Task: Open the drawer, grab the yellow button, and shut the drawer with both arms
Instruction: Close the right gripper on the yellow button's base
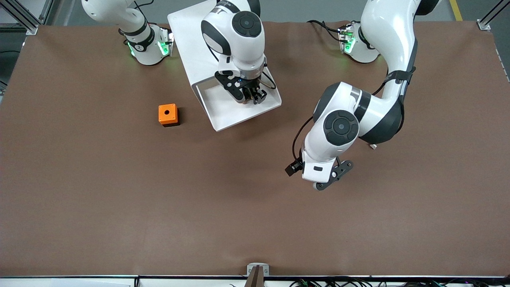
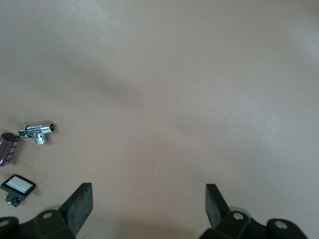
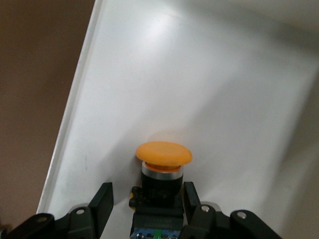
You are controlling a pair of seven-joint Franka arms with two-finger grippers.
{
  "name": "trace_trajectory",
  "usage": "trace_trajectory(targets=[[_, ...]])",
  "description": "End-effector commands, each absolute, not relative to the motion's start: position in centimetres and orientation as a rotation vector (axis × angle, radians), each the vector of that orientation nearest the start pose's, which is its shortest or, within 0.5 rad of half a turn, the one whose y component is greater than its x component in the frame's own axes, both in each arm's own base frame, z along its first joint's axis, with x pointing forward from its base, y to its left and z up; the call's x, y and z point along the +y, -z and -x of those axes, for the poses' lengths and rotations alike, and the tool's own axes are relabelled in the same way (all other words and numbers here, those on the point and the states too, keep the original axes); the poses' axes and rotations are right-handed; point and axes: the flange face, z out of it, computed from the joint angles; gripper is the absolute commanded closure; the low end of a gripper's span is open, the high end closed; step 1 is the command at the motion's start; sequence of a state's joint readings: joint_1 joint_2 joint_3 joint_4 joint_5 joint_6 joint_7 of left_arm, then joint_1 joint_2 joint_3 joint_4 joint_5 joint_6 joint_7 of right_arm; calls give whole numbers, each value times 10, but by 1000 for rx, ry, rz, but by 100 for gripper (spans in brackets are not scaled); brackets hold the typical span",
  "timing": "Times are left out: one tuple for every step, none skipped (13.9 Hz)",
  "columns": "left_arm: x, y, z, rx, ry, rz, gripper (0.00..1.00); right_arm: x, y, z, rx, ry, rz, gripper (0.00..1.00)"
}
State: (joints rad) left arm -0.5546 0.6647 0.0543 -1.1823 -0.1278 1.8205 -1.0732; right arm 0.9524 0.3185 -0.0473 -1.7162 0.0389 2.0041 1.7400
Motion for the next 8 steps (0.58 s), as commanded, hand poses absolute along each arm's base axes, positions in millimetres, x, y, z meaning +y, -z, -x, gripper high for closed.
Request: trace_trajectory(targets=[[-370,-403,-631,-894,-101,3041,1,512,-402,-397,1311,-16,2881,38],[-370,-402,-631,-894,-102,3040,1,512,-403,-397,1309,-16,2882,41],[-370,-402,-631,-894,-104,3039,1,511,-403,-398,1309,-16,2882,43],[-370,-402,-631,-894,-104,3039,1,510,-403,-400,1313,-16,2880,44],[-370,-403,-631,-894,-102,3040,1,510,-403,-400,1311,-16,2881,44],[-370,-402,-631,-894,-104,3039,1,510,-403,-400,1309,-16,2882,45],[-370,-402,-631,-894,-104,3039,1,510,-403,-400,1308,-15,2881,48],[-370,-402,-631,-894,-104,3039,1,510,-404,-401,1310,-14,2878,53]])
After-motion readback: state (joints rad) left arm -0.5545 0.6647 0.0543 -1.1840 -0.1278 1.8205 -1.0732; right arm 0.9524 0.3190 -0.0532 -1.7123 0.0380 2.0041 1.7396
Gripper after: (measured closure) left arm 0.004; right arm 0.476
